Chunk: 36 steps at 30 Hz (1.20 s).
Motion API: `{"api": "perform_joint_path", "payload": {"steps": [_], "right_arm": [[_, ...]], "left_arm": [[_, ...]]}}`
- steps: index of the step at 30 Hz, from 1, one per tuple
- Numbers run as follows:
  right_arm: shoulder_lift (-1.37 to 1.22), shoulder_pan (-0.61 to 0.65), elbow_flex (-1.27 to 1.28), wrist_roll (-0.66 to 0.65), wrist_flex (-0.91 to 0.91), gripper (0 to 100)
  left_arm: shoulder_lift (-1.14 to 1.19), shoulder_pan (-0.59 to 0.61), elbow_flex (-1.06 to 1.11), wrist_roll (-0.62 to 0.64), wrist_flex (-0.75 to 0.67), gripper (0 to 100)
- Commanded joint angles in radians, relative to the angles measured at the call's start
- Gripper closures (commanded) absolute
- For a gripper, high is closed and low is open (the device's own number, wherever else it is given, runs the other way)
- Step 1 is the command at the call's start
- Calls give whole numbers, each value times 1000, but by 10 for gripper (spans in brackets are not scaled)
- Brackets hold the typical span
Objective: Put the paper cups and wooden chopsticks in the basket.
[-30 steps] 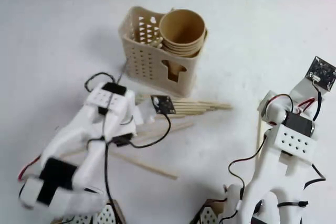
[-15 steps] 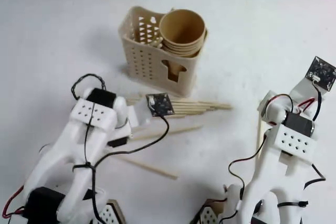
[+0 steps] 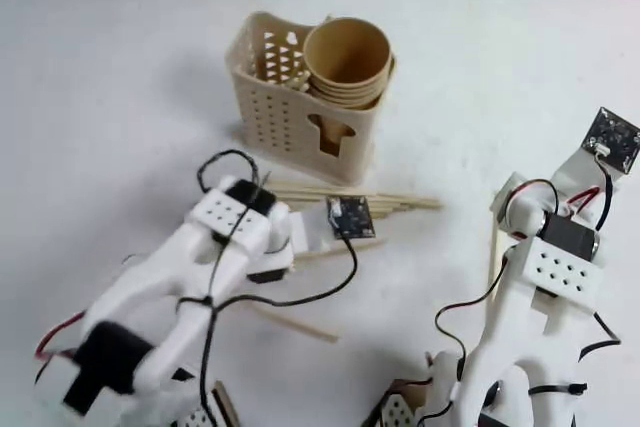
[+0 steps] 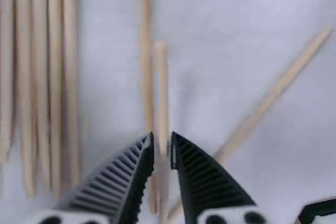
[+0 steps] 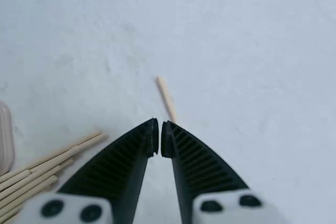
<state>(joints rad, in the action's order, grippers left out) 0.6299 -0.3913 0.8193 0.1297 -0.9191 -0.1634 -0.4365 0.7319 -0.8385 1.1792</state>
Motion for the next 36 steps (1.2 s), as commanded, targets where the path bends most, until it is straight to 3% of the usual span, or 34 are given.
{"api": "perform_joint_path", "payload": {"steps": [1,29,36], "right_arm": [[15,7,-8,-9,18,971],[15,8,-9,-9,18,971],[15,8,-8,-31,18,971]], "left_arm": [[91,21,-11,20,-69,862],[180,54,-26,34,-129,871],[346,4,-166,38,-6,980]]}}
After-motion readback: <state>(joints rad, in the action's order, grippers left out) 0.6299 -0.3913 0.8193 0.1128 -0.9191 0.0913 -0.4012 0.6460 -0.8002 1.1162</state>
